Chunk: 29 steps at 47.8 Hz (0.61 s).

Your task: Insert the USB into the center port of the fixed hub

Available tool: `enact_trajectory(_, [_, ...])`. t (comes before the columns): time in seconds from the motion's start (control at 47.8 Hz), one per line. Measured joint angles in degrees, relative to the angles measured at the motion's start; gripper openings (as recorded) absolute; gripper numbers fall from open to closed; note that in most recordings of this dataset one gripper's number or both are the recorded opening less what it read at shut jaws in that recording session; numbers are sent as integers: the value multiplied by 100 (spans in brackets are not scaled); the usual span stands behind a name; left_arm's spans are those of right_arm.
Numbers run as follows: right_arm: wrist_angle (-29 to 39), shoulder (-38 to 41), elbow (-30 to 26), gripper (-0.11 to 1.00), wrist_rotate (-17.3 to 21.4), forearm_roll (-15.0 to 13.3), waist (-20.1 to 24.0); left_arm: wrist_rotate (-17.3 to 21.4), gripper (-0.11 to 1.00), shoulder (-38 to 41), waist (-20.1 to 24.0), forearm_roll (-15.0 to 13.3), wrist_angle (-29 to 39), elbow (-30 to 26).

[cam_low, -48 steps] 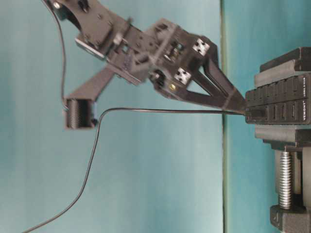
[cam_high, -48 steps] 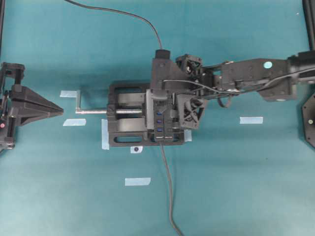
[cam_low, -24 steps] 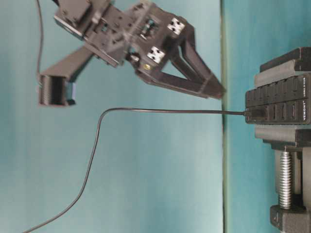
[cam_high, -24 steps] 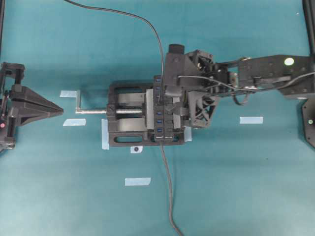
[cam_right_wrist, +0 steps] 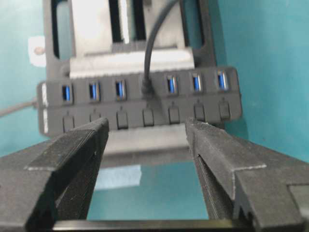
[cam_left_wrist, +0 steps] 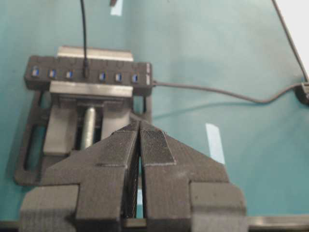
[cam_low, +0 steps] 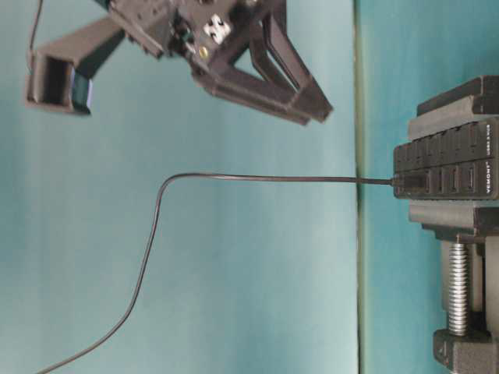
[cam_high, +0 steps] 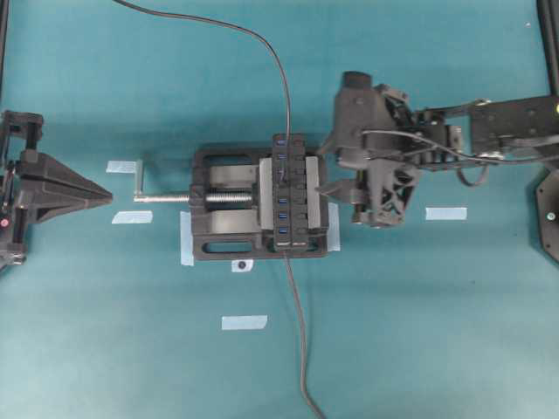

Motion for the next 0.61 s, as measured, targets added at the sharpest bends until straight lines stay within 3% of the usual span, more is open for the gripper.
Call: enact_trajectory(0.607, [-853, -633, 694, 76, 0, 0, 0, 0, 0, 0, 0, 9, -9, 0])
